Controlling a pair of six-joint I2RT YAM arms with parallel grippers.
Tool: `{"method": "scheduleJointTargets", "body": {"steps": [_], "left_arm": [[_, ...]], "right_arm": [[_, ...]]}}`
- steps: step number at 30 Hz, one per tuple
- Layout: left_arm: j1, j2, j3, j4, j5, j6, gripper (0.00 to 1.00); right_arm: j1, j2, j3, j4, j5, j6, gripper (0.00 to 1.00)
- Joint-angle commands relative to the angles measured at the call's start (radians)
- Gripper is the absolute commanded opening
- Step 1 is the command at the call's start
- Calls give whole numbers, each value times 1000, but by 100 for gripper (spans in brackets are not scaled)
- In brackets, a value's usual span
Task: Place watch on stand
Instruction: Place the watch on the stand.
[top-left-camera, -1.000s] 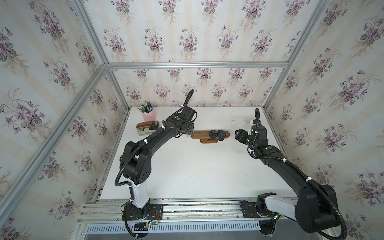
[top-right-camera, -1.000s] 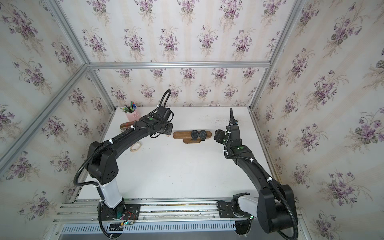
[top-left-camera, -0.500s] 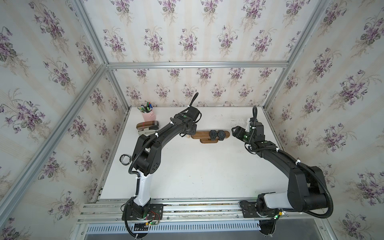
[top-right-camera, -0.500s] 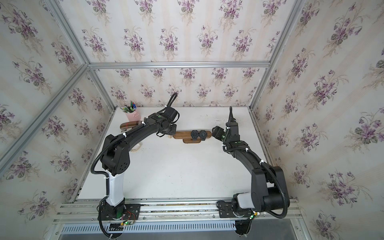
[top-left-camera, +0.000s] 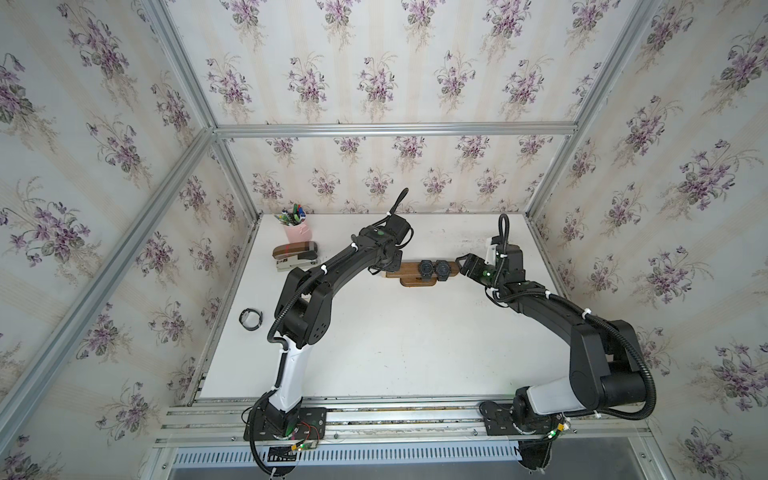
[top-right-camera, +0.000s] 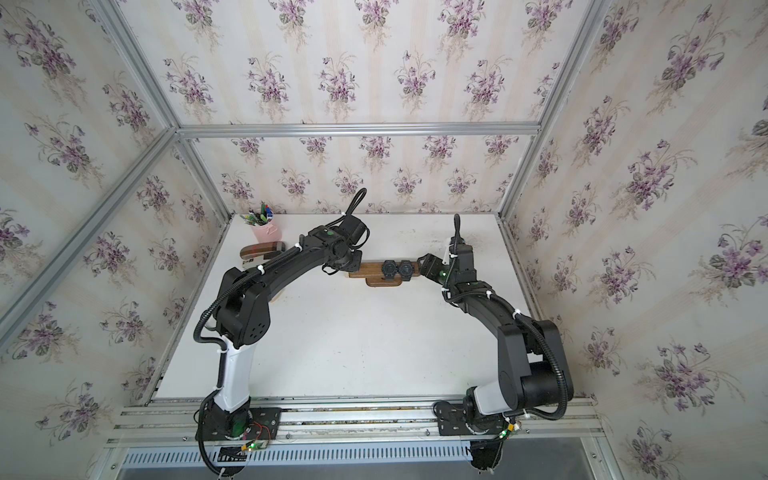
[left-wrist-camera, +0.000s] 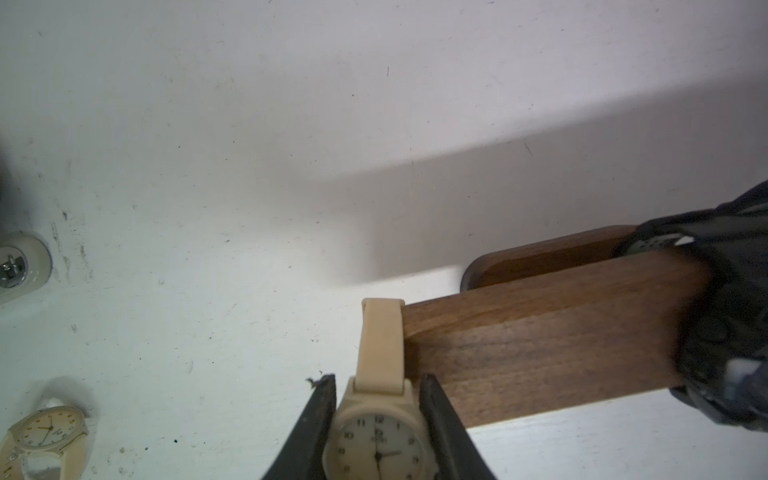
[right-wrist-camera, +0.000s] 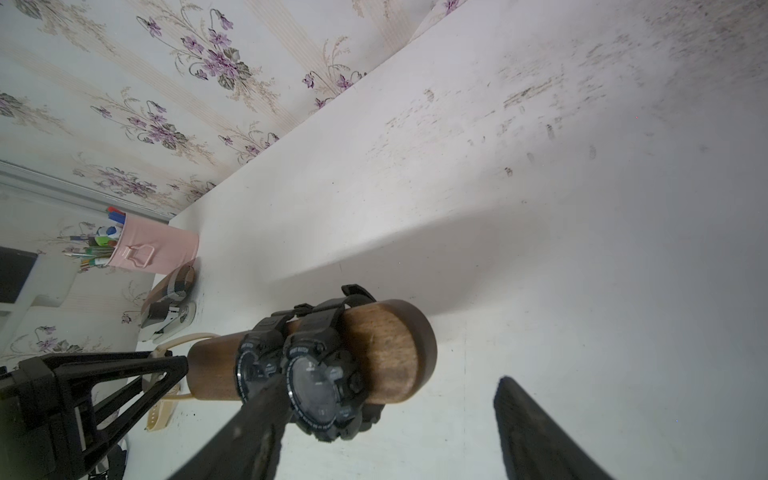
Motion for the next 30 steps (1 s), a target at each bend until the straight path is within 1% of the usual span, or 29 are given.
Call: {"method": "scheduleJointTargets", "body": {"steps": [1,3,6,12,17,19,22,24,26,30], "left_arm": [[-13,15,32,-36,-30,-17,20],[-30,38,78,-71,-73,-11,20],[-40,66,118,-89,-62,-16,20],[-45,85,128,-98,-60,-35,20],[-47,88,132,-109,-93,-33,21],[-48,88,135,-110,-98,-31,21],[-48,95,144,-114,-99,-29,21],[-51,103,153,-111,-94,-28,22],[-51,117,166,-108,-87,-24,22],[-51,148,214,-119,-81,-21,22]], "right_arm": [[1,15,0,45,-22,10,78],[1,31,4,54,-47,9,77],[1,43,-2,75,-67,16,76],[2,50,-12,86,-86,29,75],[4,36,-29,94,-88,38,73],[4,21,-31,89,-69,38,73],[3,11,-2,46,-8,27,73],[2,34,43,-6,28,22,70],[3,71,80,-29,25,22,69],[2,129,109,-38,34,38,62]]}}
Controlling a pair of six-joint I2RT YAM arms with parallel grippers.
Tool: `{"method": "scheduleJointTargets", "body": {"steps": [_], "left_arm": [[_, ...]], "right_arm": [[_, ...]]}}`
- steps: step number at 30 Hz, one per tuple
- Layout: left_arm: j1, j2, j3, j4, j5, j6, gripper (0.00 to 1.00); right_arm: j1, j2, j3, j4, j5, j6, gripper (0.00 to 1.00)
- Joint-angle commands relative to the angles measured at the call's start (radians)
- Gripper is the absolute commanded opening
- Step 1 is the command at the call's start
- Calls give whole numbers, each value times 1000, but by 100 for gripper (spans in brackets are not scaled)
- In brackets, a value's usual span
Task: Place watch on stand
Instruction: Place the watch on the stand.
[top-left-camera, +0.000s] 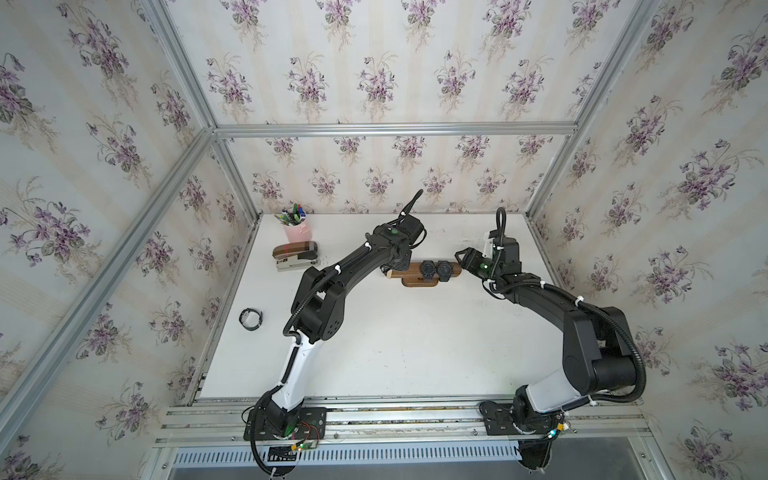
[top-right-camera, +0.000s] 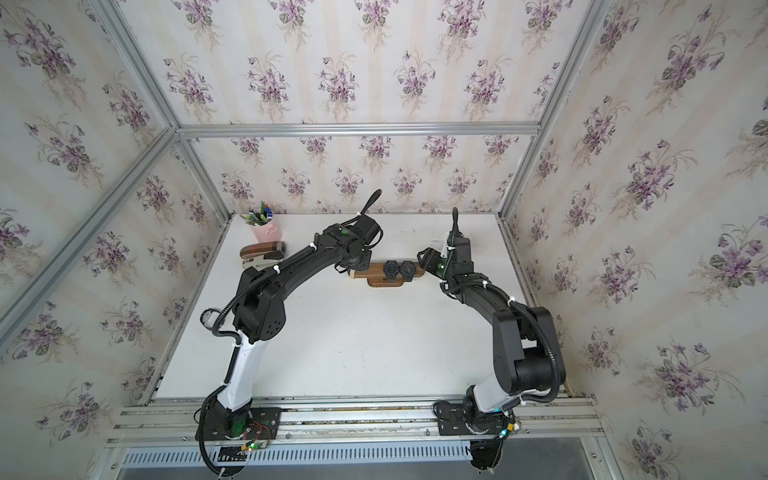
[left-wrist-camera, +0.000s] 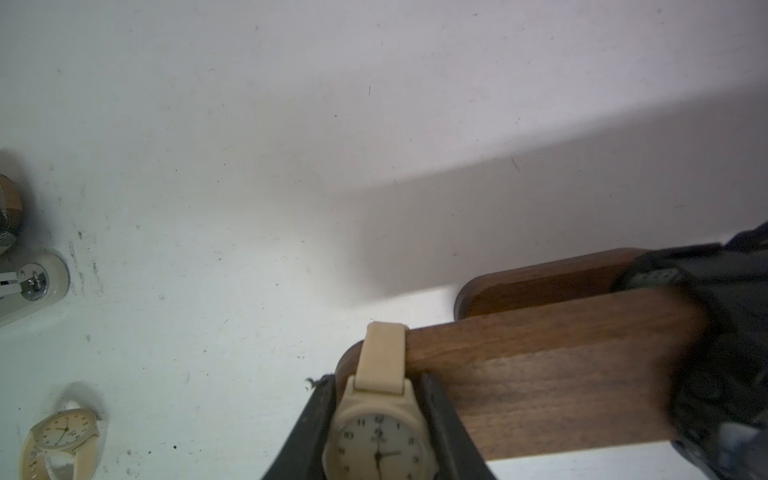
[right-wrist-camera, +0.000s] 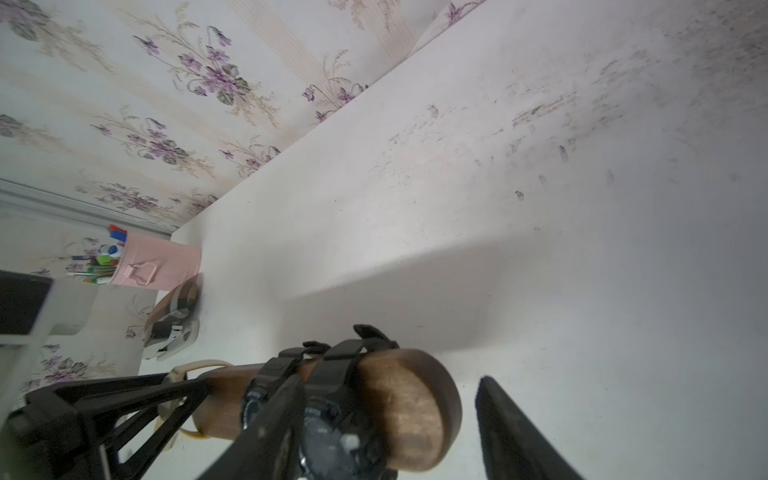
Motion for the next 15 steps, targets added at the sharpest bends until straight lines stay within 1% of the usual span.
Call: {"method": "scheduleJointTargets", "body": {"steps": [1,4,10,15], "left_arm": [[0,20,24,-24,8,-4,22],[-1,28,35,-17,19,1,21],[-10,10,19,-3,42,12,22],[-18,-19,-21,39,82,41,24]], "right_arm": [[0,18,8,-20,26,21,61],[0,-5,-23,14,-5,47,56],[10,-50,-125,109,-65,107,53],[23,-60,-145,133,-106,124,46]]}}
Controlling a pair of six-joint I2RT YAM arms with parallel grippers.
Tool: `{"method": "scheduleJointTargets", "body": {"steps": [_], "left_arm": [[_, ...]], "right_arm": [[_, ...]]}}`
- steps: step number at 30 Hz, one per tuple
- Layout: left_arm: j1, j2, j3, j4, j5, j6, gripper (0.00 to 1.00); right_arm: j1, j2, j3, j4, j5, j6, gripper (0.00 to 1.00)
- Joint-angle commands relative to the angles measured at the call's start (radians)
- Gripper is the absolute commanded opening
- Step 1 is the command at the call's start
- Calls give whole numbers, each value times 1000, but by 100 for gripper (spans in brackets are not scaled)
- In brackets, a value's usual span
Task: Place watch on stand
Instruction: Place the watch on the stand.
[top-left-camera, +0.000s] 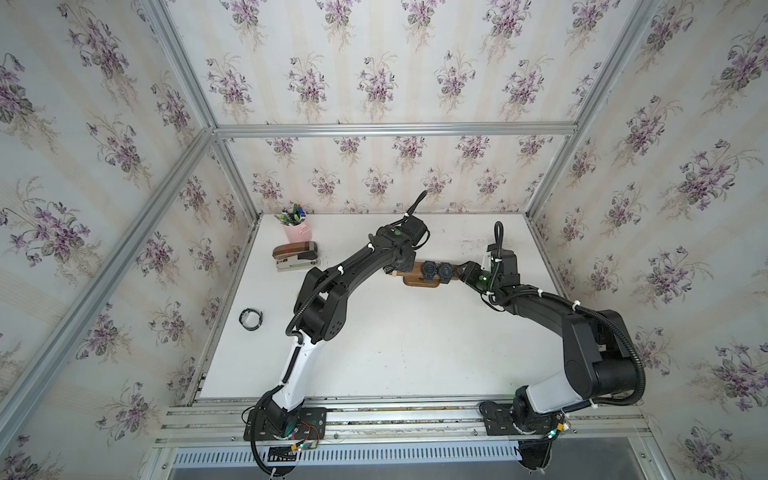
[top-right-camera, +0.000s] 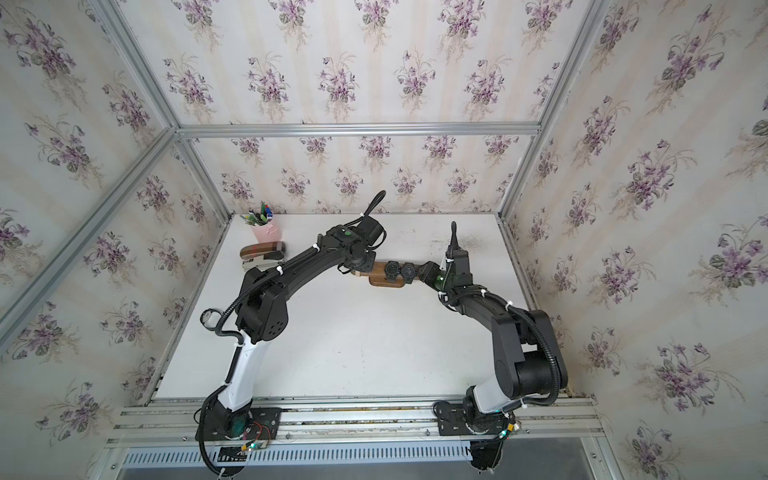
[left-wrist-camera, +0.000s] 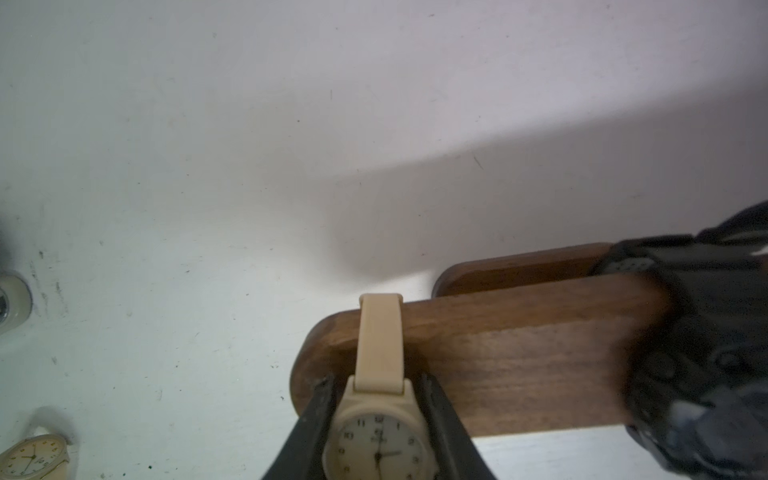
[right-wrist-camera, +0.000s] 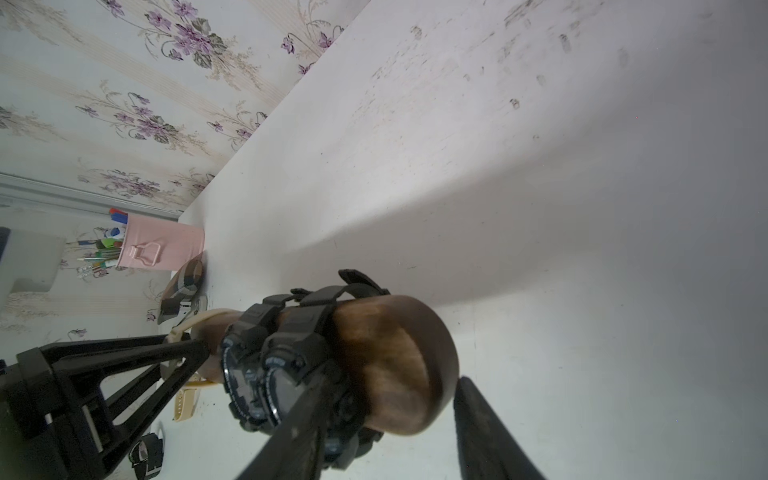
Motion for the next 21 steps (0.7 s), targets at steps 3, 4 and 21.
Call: {"method": "scheduleJointTargets", "body": {"steps": [3,4,21], "left_arm": [[0,-23,-23,36,43,20,24],[0,-24,-24,38,48,19,25],[-23,54,51,47,104,8,28]], "right_arm": [[22,-19,-8,60,-37,36,43],[26,-23,-9,60,-35,37,43],[-69,-5,82,-40,-53,-17,57]]}}
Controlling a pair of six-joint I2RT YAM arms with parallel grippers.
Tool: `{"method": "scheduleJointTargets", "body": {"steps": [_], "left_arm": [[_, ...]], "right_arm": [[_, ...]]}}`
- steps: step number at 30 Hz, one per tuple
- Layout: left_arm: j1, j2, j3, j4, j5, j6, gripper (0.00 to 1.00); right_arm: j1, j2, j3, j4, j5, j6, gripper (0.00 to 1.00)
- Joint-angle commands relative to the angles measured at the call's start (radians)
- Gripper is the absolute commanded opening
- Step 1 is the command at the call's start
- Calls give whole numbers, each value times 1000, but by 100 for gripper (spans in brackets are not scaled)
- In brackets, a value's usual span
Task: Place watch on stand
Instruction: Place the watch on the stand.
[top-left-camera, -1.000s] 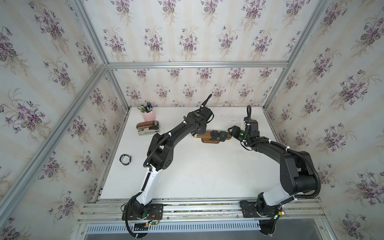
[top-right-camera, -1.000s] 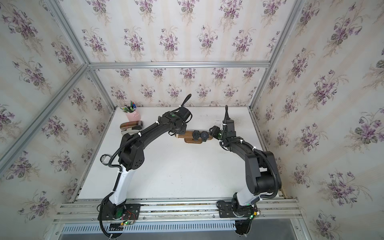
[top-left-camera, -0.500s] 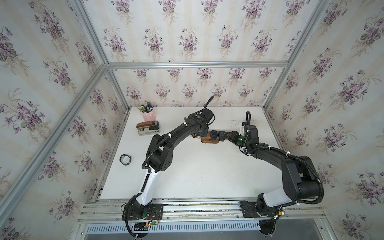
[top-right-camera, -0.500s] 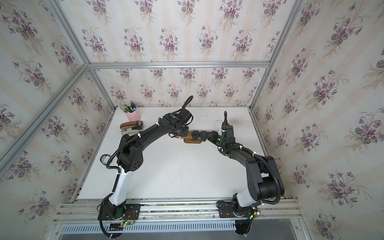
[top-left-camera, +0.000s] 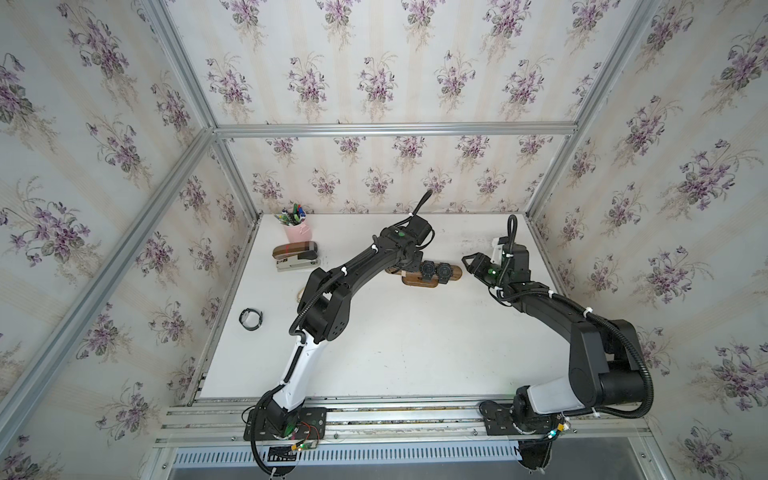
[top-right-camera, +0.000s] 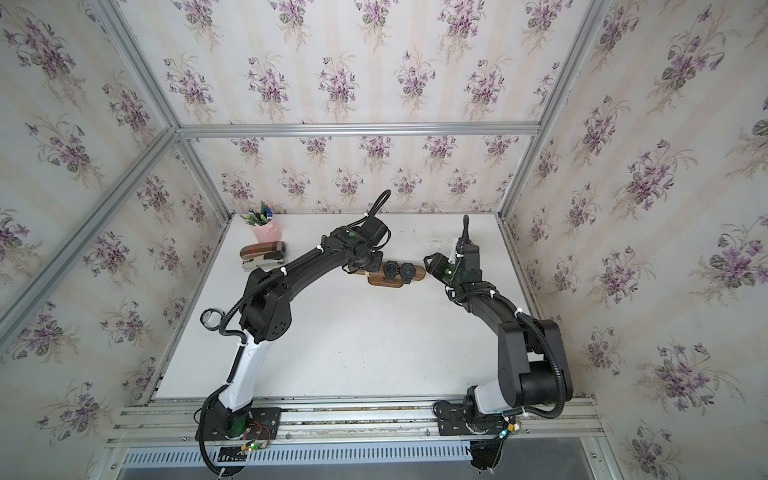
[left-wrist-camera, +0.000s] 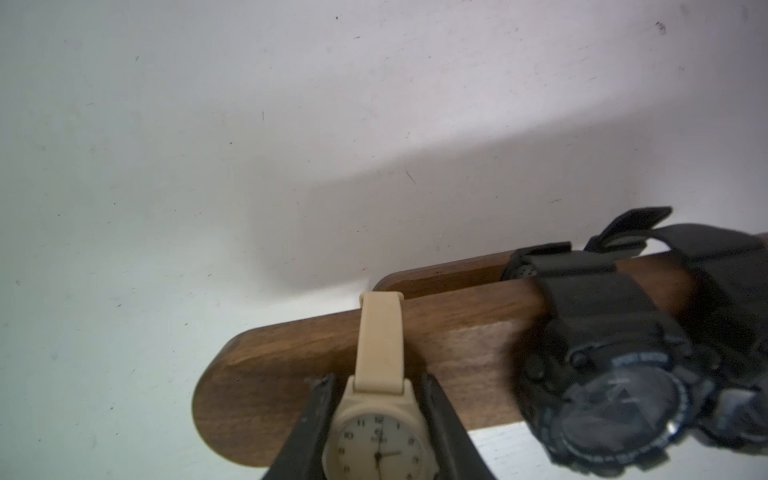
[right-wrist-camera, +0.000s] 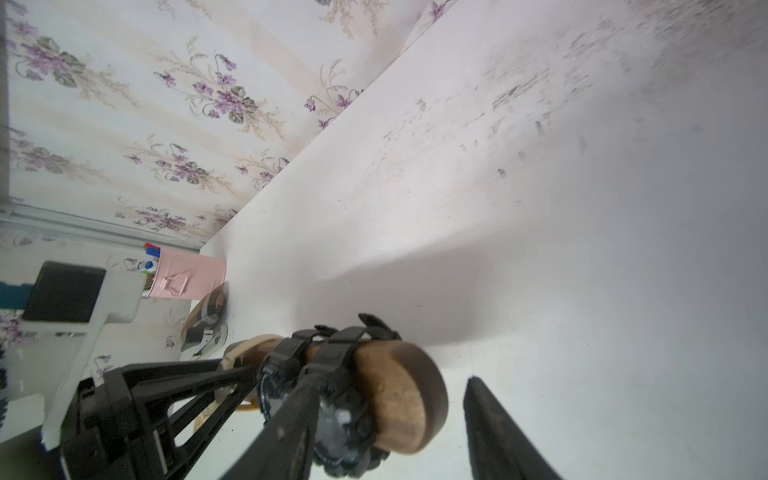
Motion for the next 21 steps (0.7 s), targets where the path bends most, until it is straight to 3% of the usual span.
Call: {"method": "scheduleJointTargets", "body": {"steps": [1,8,21], "left_arm": [[-5,14,4,0,37,-7,29],[-13,26,22,1,76,-1,31],[-20,-4,21,7,92,13,46]], "right_arm": [[-1,41,28,-12,-45,-6,57],[2,49,-46,94,-88,57,53],[1,-11,-49,40,-46,13,52]]}}
